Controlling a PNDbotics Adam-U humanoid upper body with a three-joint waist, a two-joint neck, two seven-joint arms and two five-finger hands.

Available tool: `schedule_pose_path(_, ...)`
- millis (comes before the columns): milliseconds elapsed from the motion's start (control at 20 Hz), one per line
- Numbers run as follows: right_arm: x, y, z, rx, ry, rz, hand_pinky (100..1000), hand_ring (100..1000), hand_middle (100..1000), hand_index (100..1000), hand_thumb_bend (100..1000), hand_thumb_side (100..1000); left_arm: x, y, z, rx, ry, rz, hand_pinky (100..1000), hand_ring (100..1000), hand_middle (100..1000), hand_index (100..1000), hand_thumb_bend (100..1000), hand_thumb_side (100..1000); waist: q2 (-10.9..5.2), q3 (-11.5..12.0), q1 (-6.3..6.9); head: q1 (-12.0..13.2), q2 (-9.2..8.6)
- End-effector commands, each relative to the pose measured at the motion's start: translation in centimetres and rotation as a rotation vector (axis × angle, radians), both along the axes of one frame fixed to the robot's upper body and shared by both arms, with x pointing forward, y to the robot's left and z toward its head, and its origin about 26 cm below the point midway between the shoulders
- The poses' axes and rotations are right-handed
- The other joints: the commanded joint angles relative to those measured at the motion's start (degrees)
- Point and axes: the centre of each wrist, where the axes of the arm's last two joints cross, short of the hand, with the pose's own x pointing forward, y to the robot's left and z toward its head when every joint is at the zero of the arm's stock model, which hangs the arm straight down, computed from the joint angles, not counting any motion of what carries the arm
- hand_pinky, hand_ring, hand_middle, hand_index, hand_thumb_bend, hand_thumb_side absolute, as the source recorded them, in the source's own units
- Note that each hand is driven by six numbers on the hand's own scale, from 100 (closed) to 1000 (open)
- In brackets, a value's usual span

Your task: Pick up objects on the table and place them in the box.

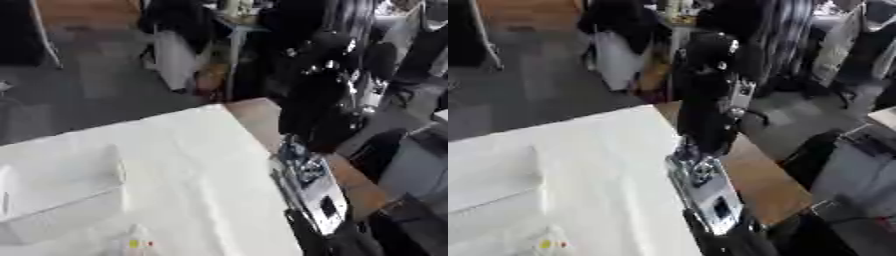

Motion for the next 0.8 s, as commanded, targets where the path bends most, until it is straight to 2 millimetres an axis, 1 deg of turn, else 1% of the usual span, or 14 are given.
schedule_pose_path(50,-0.31,-0.10,0.58,-0.015,-0.022,0.002,100,175,277,509,305,864,-0.19,0.05,0.67,0.014,-0.021,-0.009,386,739,860,923,451,955,-0.76,-0.05,0.08,-0.48,-0.65)
schedule_pose_path(150,-0.31,-0.09,0.58,-0.016,-0.021,0.003,100,175,277,509,305,864,-0.20,0.04,0.65,0.015,-0.021,-0.009,386,739,860,923,451,955,-0.76,-0.06,0.09,-0.31,-0.63)
schedule_pose_path(250,-0.31,-0.07,0.58,-0.017,-0.020,0.005,100,175,277,509,305,864,-0.20,0.02,0.64,0.015,-0.020,-0.011,386,739,861,923,450,956,-0.77,-0.07,0.10,0.93,-0.35)
schedule_pose_path(300,-0.31,-0.07,0.58,-0.018,-0.020,0.006,100,175,277,509,305,864,-0.21,0.02,0.63,0.015,-0.019,-0.011,386,739,861,923,450,956,-0.78,-0.07,0.12,2.27,-0.08)
schedule_pose_path(450,-0.31,-0.09,0.60,-0.018,-0.021,0.006,100,175,277,509,305,864,-0.20,0.02,0.63,0.012,-0.019,-0.011,387,739,861,923,450,954,-0.83,-0.08,0.22,10.05,0.68)
schedule_pose_path(550,-0.32,-0.10,0.59,-0.020,-0.020,0.006,100,175,278,510,306,864,-0.20,0.01,0.64,0.010,-0.020,-0.011,388,739,861,923,451,954,-0.83,-0.05,0.26,13.76,1.04)
schedule_pose_path(700,-0.32,-0.11,0.58,-0.022,-0.017,0.005,100,174,278,511,306,864,-0.19,0.02,0.65,0.009,-0.020,-0.011,388,740,861,923,451,954,-0.81,-0.04,0.27,16.99,1.65)
schedule_pose_path(800,-0.32,-0.11,0.51,-0.028,-0.005,0.003,100,171,287,531,310,871,-0.19,0.03,0.67,0.009,-0.021,-0.011,388,740,861,923,450,953,-0.78,-0.02,0.26,18.80,2.13)
